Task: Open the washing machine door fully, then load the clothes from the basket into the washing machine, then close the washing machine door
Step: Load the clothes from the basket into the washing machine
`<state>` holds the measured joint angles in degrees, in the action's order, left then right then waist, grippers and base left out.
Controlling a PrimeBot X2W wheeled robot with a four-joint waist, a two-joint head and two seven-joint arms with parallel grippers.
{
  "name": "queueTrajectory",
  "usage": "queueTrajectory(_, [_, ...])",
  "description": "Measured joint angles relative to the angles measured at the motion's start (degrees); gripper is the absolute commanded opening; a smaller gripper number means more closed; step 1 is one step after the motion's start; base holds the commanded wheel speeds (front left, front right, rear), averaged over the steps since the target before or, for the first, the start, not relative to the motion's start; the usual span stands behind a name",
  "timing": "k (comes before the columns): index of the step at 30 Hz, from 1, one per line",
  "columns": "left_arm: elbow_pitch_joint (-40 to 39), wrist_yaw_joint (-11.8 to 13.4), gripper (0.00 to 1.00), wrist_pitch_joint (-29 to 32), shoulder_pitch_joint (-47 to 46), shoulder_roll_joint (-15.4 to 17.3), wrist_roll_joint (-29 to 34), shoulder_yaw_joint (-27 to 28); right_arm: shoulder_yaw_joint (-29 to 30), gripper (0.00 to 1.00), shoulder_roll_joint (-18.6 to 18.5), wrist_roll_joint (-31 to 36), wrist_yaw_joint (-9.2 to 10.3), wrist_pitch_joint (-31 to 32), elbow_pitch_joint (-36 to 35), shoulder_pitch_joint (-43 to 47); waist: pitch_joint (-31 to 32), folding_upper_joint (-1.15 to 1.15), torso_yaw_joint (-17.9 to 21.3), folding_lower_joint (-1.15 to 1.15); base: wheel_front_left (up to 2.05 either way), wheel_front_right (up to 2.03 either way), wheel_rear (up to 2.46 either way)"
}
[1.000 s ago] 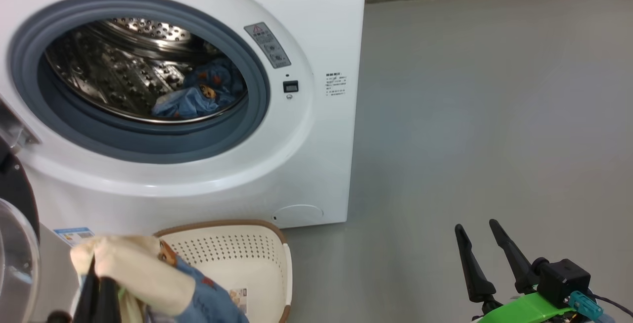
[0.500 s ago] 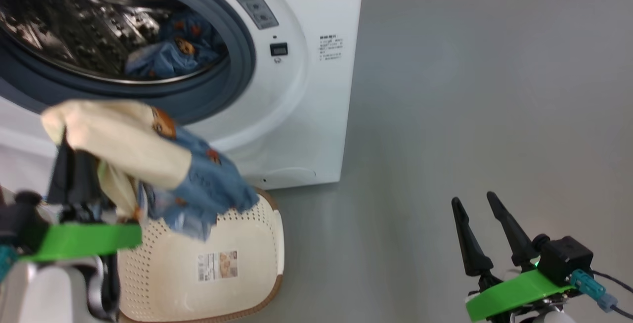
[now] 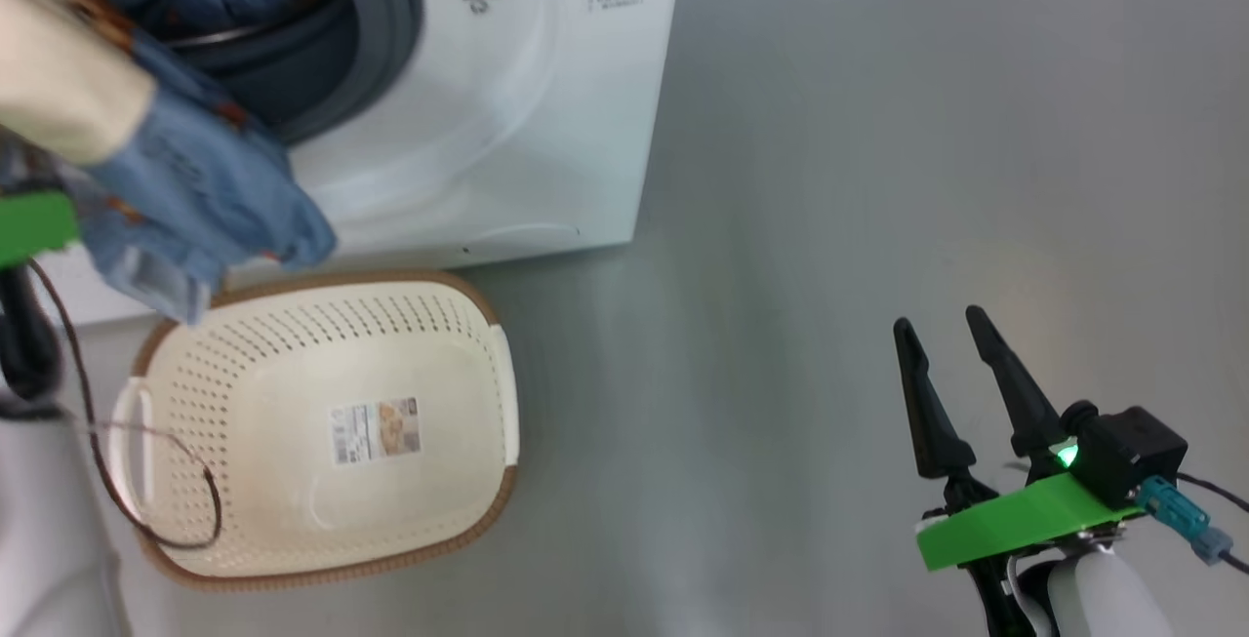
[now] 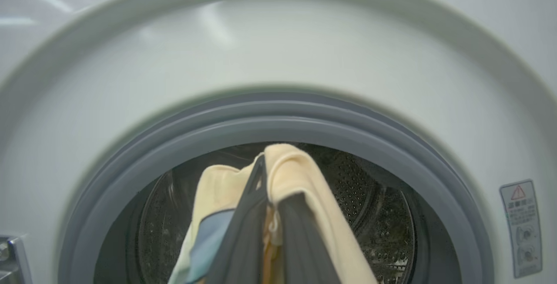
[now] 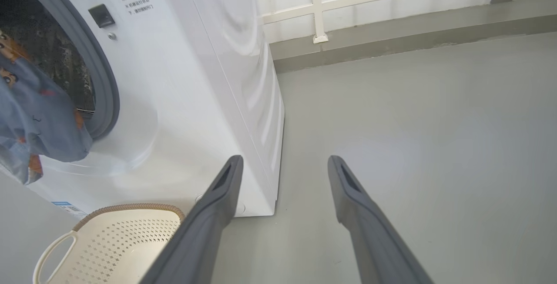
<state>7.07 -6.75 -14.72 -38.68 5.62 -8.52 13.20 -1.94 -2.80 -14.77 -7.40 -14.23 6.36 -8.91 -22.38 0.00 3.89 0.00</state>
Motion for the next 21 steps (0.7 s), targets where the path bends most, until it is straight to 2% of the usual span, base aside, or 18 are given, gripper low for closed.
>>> queueTrajectory(4, [0.8,0.0,0.0,0.0,-4.3,0.1,0.1,2.1,-0.2,1.0,0.0,0.0,0.0,0.0,-0.2,-1.8,-3.8,0.0,0.7,0.0,0.0,0.0,0.0])
queueTrajectory(10, [6.8,-0.1,0.0,-0.1,-9.4,0.3,0.3,2.0,-1.4,1.0,0.0,-0.4,0.0,-0.1,-0.5,-4.5,-9.4,0.0,1.6,0.0,0.0,0.0,0.0])
queueTrajectory(17, [18.1,-0.5,0.0,-0.1,-16.5,2.1,-0.8,-0.9,-2.0,1.0,-0.1,-0.8,0.0,-0.1,-0.5,-5.4,-14.4,0.0,2.7,0.0,0.0,0.0,0.0])
queueTrajectory(21, [26.1,-0.5,0.0,0.9,-21.5,4.4,-1.8,-5.2,-2.6,1.0,-0.1,-1.9,0.0,-0.1,-0.5,-5.4,-16.2,0.0,3.3,0.0,0.0,0.0,0.0])
